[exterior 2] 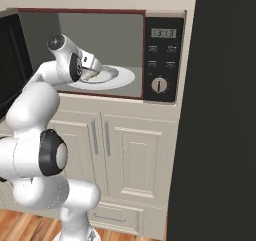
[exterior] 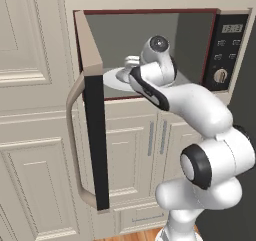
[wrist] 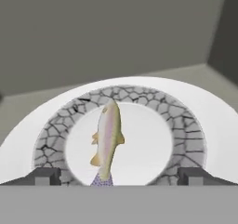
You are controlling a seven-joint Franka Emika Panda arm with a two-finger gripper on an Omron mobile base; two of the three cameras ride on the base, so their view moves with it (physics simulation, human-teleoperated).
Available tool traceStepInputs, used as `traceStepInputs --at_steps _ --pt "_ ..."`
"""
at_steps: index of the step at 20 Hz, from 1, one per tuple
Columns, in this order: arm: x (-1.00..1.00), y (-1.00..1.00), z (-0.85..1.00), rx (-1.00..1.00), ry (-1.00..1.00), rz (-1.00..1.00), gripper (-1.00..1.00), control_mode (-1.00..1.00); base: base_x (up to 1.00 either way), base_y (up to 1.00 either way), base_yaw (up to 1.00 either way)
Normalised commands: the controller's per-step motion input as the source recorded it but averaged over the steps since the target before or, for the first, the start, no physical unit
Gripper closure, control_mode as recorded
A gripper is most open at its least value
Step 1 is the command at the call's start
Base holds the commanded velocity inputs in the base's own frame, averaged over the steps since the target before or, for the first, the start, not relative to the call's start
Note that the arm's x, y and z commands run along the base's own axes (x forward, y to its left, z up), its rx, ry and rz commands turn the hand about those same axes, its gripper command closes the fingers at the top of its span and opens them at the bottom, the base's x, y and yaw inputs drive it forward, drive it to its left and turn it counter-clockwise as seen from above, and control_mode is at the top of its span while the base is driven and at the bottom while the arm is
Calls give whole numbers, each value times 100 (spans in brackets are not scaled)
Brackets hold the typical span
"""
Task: Transport the fish from the fridge to the microwave and turn on the microwave.
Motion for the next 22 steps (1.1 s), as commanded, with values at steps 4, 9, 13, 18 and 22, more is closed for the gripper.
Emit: traceStepInputs --at_steps 4,9,13,18,22 --pt "-68 0 23 0 -5 0 -100 -100 0 0 0" --pt "-68 0 15 1 0 0 -100 -100 0 0 0" --pt "-65 0 17 5 1 0 -100 -100 0 0 0" --pt "-66 0 18 8 3 0 -100 -100 0 0 0" --pt "-66 0 9 7 0 0 -100 -100 0 0 0"
